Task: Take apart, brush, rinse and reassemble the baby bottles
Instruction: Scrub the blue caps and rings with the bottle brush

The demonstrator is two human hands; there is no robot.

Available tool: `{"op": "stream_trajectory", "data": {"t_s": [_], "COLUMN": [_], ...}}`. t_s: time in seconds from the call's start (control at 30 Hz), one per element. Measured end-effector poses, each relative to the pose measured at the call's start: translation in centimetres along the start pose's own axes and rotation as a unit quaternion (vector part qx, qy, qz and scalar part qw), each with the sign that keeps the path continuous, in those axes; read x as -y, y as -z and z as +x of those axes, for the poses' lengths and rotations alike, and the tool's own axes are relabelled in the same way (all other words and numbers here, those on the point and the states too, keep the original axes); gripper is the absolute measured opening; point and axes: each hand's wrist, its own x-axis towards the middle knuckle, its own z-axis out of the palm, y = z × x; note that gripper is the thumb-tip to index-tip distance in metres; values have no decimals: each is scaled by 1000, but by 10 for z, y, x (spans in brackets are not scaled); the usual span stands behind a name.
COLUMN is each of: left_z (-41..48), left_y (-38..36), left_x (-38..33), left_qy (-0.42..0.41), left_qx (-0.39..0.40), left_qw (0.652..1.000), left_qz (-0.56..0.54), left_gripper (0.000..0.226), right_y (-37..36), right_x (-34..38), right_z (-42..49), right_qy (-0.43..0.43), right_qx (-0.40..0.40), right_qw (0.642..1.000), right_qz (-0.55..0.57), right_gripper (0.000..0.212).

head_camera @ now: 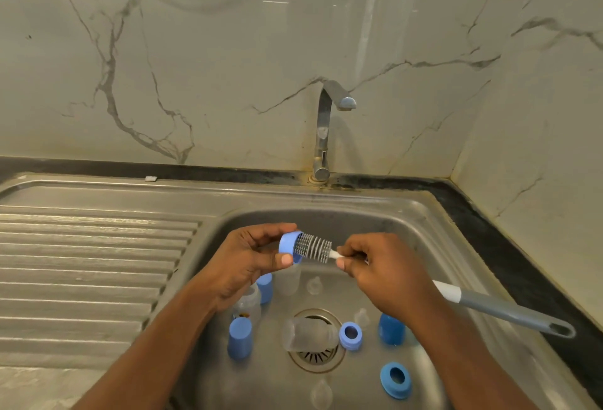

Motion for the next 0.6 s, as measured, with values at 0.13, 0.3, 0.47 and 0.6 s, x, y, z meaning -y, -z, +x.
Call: {"op": "stream_trajectory", "data": {"t_s": [0.13,0.3,0.47,0.6], "left_z": [-2,1,-1,0], "left_y": [8,-2,6,0], "left_x": [-2,1,-1,-1], "left_qy": [9,0,7,14], "left_qx": [-10,3,-13,14], "left_qw": [1000,1000,1000,999], "left_qz": [6,-4,2,-26], "left_gripper": [48,49,48,48], "right_y": [-2,6,-3,7], "right_x": [5,-2,4,1], "right_z": [-2,-1,-4,-2], "right_qy": [19,-6,12,4], "right_qx": [83,1,76,41], "right_qw": [996,998,997,997], "right_qz": [-7,57,3,71], "right_gripper": [9,6,7,12]}}
